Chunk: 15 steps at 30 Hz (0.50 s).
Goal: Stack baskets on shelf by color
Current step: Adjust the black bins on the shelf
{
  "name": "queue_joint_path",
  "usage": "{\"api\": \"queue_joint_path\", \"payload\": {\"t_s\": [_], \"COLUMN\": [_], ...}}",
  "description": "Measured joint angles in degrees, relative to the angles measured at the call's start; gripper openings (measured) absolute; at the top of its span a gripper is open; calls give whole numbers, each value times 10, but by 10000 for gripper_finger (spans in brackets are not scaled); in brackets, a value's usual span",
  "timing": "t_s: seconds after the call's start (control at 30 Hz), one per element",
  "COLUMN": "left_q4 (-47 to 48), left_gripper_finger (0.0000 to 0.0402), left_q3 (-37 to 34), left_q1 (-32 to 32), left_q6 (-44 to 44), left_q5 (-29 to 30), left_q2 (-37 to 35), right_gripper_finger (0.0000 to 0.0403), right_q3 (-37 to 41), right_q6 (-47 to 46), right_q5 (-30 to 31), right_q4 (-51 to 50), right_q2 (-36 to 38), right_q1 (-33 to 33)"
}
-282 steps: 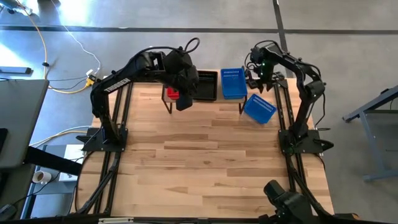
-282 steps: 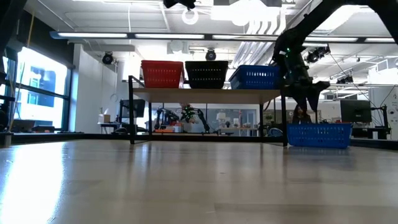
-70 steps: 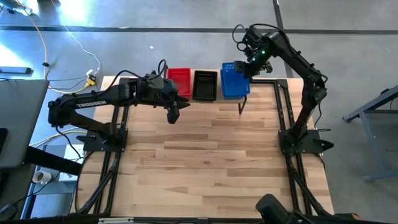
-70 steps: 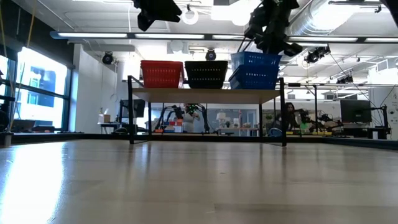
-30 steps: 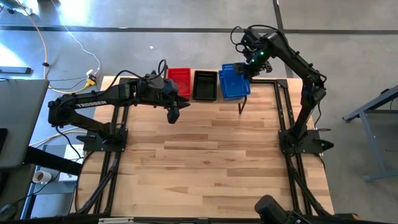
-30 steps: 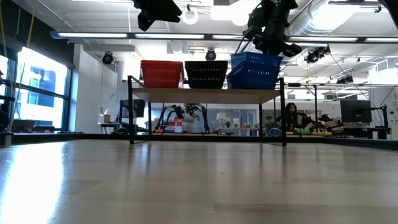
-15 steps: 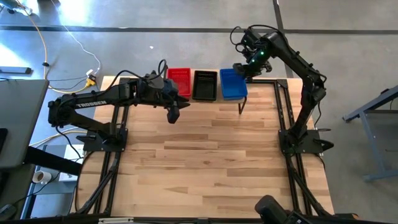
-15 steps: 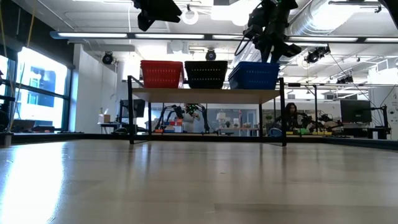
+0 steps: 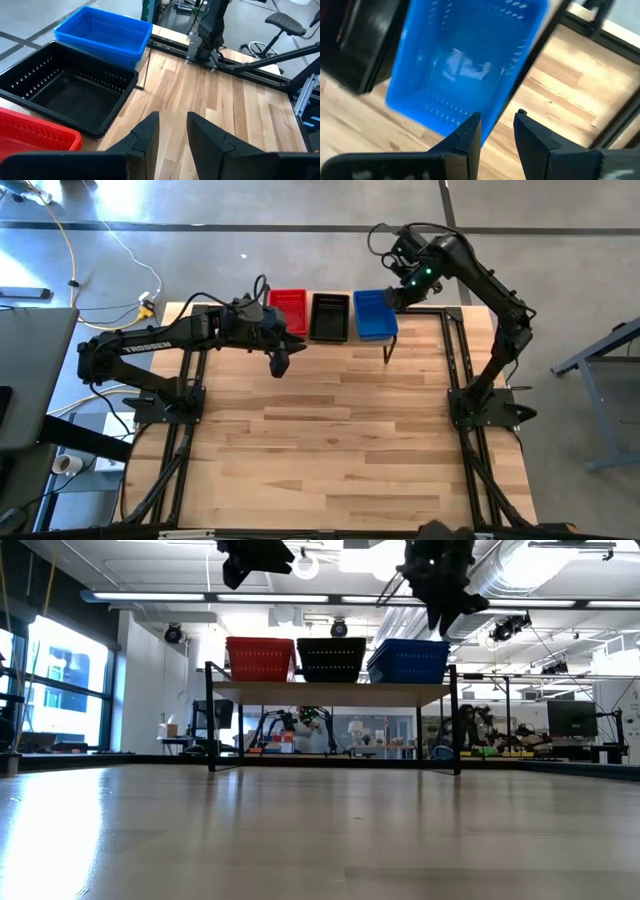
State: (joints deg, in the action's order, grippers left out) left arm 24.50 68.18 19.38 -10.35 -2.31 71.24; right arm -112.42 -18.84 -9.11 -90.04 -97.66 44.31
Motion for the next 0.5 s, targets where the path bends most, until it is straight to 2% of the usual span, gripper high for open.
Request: {"api": "queue_joint_path", "payload": {"t_s": [0.27, 0.5], "left_q4": [0, -10], "left_gripper_finger": [90, 90], "left_q3": [0, 1], "left_q1": [2, 13], "left_q6": [0, -1], "left_q5": [8, 16], "left_q2": [0, -25], "right_gripper_finger": [101, 100], "right_q3": [0, 0], "right_q6": [30, 11], "right_q5": [-13, -8], "right_q4": [4, 66], "right_q2": [6, 5], "right_q1": [-98, -193]}}
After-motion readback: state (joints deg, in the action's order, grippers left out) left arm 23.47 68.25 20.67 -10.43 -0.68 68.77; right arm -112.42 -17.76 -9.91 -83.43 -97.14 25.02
